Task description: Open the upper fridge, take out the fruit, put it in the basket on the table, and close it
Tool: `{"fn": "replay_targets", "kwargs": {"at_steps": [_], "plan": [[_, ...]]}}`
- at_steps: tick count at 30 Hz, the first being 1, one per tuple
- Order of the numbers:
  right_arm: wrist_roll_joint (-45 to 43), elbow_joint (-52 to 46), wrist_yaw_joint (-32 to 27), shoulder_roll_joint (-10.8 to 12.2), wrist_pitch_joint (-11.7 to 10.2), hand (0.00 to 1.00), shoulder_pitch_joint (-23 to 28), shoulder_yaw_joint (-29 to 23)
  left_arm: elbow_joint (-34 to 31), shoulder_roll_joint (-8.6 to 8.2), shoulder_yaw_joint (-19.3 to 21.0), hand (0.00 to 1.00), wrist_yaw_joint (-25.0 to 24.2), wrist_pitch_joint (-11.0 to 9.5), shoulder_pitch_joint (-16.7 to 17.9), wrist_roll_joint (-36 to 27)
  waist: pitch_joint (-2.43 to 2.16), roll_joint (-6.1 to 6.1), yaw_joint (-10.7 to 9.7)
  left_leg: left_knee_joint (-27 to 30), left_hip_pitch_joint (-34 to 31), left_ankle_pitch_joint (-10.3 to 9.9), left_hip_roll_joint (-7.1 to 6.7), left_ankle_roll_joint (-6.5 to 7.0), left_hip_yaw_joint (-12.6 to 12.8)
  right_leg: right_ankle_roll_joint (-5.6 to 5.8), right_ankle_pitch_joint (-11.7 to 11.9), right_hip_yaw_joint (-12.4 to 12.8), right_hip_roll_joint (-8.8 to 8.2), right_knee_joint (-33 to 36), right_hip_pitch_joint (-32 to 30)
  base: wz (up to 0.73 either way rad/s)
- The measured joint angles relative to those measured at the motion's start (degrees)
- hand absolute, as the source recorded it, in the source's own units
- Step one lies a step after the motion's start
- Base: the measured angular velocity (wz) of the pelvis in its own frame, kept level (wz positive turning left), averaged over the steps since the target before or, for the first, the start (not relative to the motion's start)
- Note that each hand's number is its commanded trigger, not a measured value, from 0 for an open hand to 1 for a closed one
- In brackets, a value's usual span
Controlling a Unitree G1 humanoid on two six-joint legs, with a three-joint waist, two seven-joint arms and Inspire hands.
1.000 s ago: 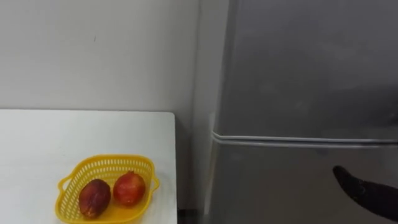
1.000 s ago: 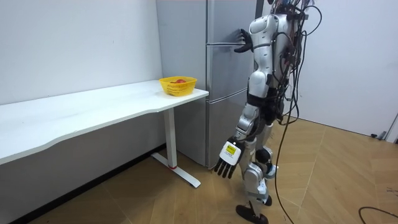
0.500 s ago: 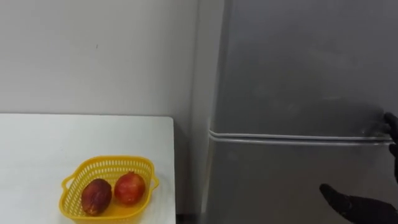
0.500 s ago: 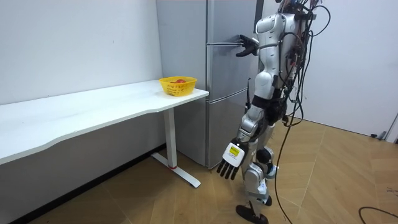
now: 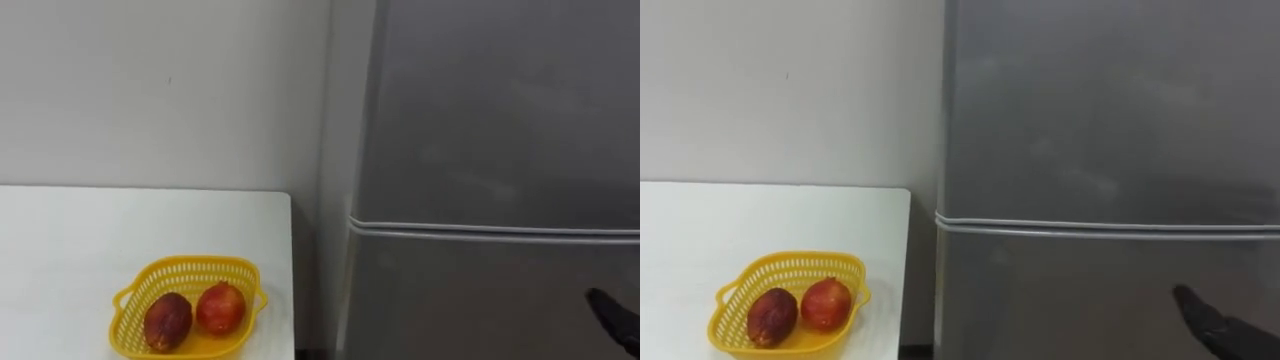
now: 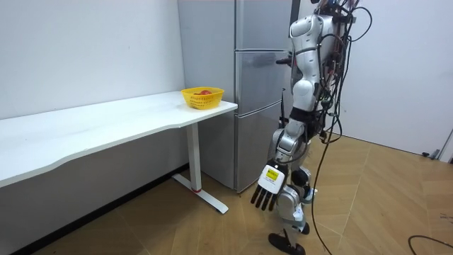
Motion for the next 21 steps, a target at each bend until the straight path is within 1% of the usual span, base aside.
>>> {"fn": "replay_targets", "kwargs": {"at_steps": [1,2,3,4,6,8,11,12,14,15,17,19,21], "plan": [[2.95,2.26,-1.59,0.59,0.0,0.0,0.49,-2.06,-0.01,-0.37,1.43,0.0,0.43,0.44,0.23,-0.04,-0.07,0.22,-0.83,-0.02,-0.28,0.0,-0.15,0.0,-0.77,0.12,-0.15,-0.89,-0.23,-0.25,0.12,0.28],[6.12,4.52,-3.31,0.93,0.08,0.0,0.51,-3.74,-0.01,-0.51,1.66,0.0,0.8,0.78,0.07,-0.07,-0.21,0.38,-1.55,-0.12,-0.36,0.01,-0.28,0.01,-1.32,0.18,-0.22,-0.96,-0.24,-0.58,0.29,0.24],[7.92,5.43,-4.2,0.99,0.23,0.0,0.51,-4.38,-0.01,-0.57,1.65,0.0,0.82,0.84,0.02,-0.09,-0.25,0.65,-1.84,-0.17,-0.37,0.01,-0.3,0.01,-1.36,0.2,-0.23,-0.96,-0.24,-0.68,0.33,0.11],[11.11,6.87,-6.08,1.04,0.48,0.0,0.62,-5.22,-0.08,-0.65,1.61,0.0,0.83,1.1,0.14,-0.08,-0.04,0.86,-2.27,-0.26,-0.38,0.01,-0.32,0.02,-1.39,0.24,-0.3,-0.92,-0.22,-0.71,0.35,0.0],[13.31,9.93,-8.61,1.04,0.49,0.0,0.81,-5.32,-0.52,-0.61,1.61,0.0,1.08,1.36,-0.45,-0.11,-0.05,1.47,-2.88,-0.12,-0.42,0.01,-0.37,0.02,-1.44,0.25,-0.54,-0.92,-0.25,-0.64,0.32,0.0],[14.08,16.73,-11.81,1.18,0.9,0.0,1.13,-5.43,-3.83,-0.79,2.8,0.0,1.88,1.41,-1.02,-0.1,-0.03,1.31,-2.66,-0.08,-0.59,0.03,-0.34,-0.01,-0.95,0.14,-1.02,-0.88,-0.26,-0.29,-0.04,0.0],[16.39,23.44,-15.53,1.61,1.35,0.0,1.41,-5.49,-6.69,-1.39,3.35,0.0,2.04,1.38,-1.54,-0.32,-0.07,1.23,-2.63,-0.16,-0.61,0.06,-0.36,-0.05,-0.61,0.07,-1.7,-1.02,-0.51,0.88,-0.71,-0.04],[16.55,25.51,-16.03,1.6,1.36,0.0,1.38,-5.49,-6.48,-1.39,3.43,0.0,2.04,1.47,-2.01,-0.57,-0.12,1.09,-2.66,-0.16,-0.55,0.06,-0.39,-0.05,-0.65,0.08,-1.79,-1.13,-0.56,0.91,-0.62,0.06],[16.52,34.85,-16.82,2.03,2.07,0.0,1.36,-5.58,-6.33,-1.58,3.48,0.0,1.99,1.6,-3.28,-2.28,-0.24,0.63,-2.53,-0.27,-0.32,0.06,-0.47,-0.05,-0.83,0.1,-2.04,-1.3,-0.6,1.09,-0.4,0.09],[16.52,36.83,-16.88,2.34,2.33,0.0,1.42,-5.55,-6.36,-1.71,3.46,0.0,1.94,1.6,-3.29,-2.28,-0.26,0.59,-2.48,-0.28,-0.29,0.06,-0.47,-0.05,-0.84,0.1,-2.05,-1.28,-0.59,1.09,-0.37,0.0],[16.69,41.38,-17.39,4.19,3.93,0.0,2.33,-5.56,-6.35,-2.07,3.43,0.0,1.79,1.91,-3.24,-2.24,-0.23,0.53,-2.43,-0.29,-0.29,0.06,-0.49,-0.05,-0.84,0.11,-2.08,-1.15,-0.6,1.1,-0.43,-0.04],[16.43,44.06,-17.58,5.1,4.52,0.0,2.98,-5.03,-6.34,-2.11,3.27,0.0,1.75,2.19,-3.28,-2.25,-0.19,0.65,-2.3,-0.29,-0.31,0.06,-0.54,-0.05,-0.84,0.13,-2.09,-0.95,-0.61,1.06,-0.46,-0.02],[12.36,48.99,-16.96,5.41,4.86,0.0,2.51,-4.5,-5.5,-2.12,3.36,0.0,1.71,2.21,-3.63,-2.13,-0.19,0.73,-2.27,-0.29,-0.23,0.06,-0.88,-0.05,-0.96,0.24,-2.17,-0.83,-0.64,1.1,-0.42,0.0]]}}
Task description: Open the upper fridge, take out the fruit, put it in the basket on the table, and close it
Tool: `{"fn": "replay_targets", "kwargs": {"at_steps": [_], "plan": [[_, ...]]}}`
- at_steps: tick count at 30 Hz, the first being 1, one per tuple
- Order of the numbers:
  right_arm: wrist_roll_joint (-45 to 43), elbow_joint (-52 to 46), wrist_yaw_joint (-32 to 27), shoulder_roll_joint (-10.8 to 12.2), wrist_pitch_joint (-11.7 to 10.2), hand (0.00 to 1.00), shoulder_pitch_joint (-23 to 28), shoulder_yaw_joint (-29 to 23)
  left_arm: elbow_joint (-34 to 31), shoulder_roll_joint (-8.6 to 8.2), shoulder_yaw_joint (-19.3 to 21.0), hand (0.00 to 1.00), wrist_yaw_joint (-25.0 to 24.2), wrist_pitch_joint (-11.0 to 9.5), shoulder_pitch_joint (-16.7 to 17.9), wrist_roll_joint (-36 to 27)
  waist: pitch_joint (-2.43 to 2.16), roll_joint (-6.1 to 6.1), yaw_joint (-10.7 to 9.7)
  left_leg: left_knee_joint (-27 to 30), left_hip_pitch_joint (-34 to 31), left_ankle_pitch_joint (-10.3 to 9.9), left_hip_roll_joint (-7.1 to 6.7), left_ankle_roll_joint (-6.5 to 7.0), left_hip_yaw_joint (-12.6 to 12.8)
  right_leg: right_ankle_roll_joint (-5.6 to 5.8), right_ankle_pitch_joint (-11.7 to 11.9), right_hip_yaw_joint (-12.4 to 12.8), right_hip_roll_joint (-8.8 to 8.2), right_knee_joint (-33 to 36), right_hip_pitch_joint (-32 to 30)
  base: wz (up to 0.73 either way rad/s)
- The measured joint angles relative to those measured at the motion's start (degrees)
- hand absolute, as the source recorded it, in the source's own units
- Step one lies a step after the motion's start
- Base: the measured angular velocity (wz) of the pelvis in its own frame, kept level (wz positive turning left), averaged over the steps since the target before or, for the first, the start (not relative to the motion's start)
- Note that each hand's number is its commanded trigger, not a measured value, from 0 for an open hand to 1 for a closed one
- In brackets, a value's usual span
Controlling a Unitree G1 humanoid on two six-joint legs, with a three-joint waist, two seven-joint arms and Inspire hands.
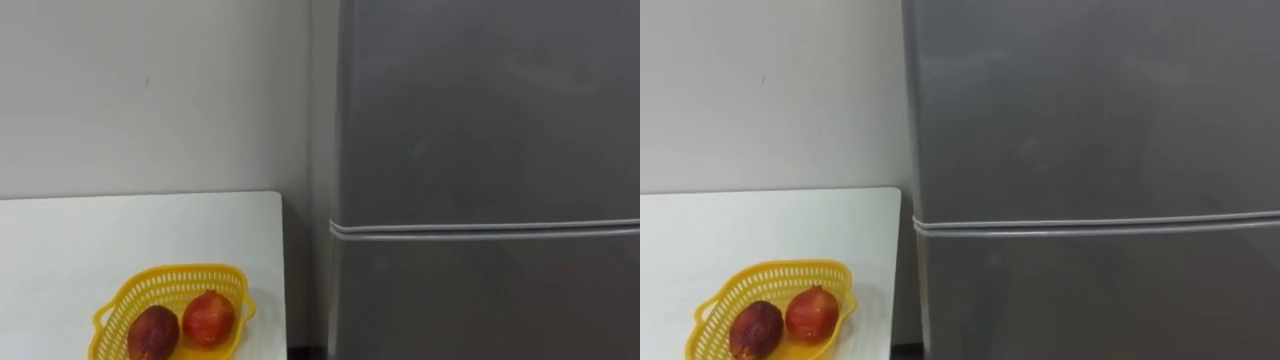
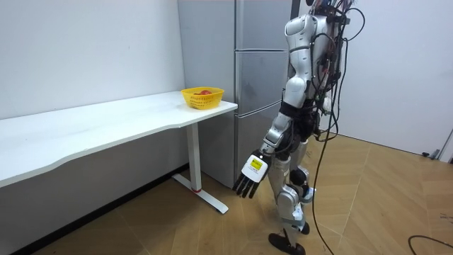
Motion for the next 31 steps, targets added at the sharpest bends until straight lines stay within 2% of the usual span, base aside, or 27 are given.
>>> {"fn": "replay_targets", "kwargs": {"at_steps": [3,4,6,11,13,17,21,22,31], "plan": [[-7.32,5.61,2.04,0.0,1.3,0.0,0.03,1.51,1.05,0.03,0.14,0.0,-0.1,0.13,0.25,0.41,0.14,0.09,0.13,-0.03,0.27,0.0,-0.12,0.01,0.06,0.09,-0.05,0.28,-0.02,0.13,-0.12,0.0],[-10.54,7.29,3.29,-0.02,1.64,0.0,0.13,2.68,1.21,0.14,0.14,0.0,-0.38,0.28,0.37,0.63,0.38,0.23,0.34,-0.04,0.43,-0.01,-0.12,0.03,-0.24,0.19,-0.14,0.28,-0.05,0.1,-0.18,0.0],[-14.24,9.92,6.27,-0.07,2.16,0.0,0.15,5.63,1.66,0.39,0.02,0.0,-1.1,0.51,0.04,0.59,0.49,0.12,0.37,-0.12,0.45,-0.04,0.0,0.06,-0.63,0.2,-0.46,0.22,-0.07,0.16,-0.23,0.07],[-17.34,16.09,20.54,-0.13,5.06,0.0,0.18,16.28,3.11,0.39,-0.42,0.0,-2.58,0.83,-2.22,0.57,0.51,0.19,3.13,-0.56,0.45,-0.1,0.2,0.1,-0.58,0.15,-0.39,0.01,0.0,0.15,-0.35,0.02],[-17.84,16.98,24.5,-0.12,5.74,0.0,0.47,18.64,3.17,0.36,-0.62,0.0,-2.72,1.15,-2.87,0.55,0.49,0.4,3.49,-0.69,0.59,-0.1,0.21,0.1,-0.57,0.12,-0.34,-0.04,0.0,0.08,-0.28,0.0],[-17.84,17.89,31.64,0.44,6.25,0.0,0.28,19.52,3.3,0.27,-0.62,0.0,-3.54,1.95,-2.33,0.55,0.47,1.01,4.26,-0.46,0.57,-0.1,0.19,0.1,-0.48,0.11,-0.27,0.08,-0.01,0.06,-0.05,-0.02],[-18.15,19.36,35.92,0.76,7.39,0.0,-0.29,19.94,3.32,0.05,-0.63,0.0,-3.68,2.52,-2.65,0.59,0.59,1.33,4.53,-0.45,0.59,-0.1,0.17,0.1,-0.4,0.12,-0.29,0.12,-0.04,-0.09,0.28,-0.01],[-18.45,20.57,37.1,0.77,7.47,0.0,-0.83,19.9,3.64,-0.08,-0.62,0.0,-3.72,2.51,-2.81,0.58,0.84,1.43,4.53,-0.46,0.96,-0.1,0.14,0.1,-0.41,0.15,-0.32,0.02,-0.07,-0.23,0.83,0.03],[-19.67,23.35,40.45,0.73,7.87,0.0,-1.35,19.98,4.76,-0.73,-1.06,0.0,-3.73,3.58,-3.15,1.82,0.87,1.12,4.59,-0.84,2.05,-0.12,0.13,0.06,-0.64,0.21,-0.57,0.02,0.0,-1.03,1.64,0.01]]}}
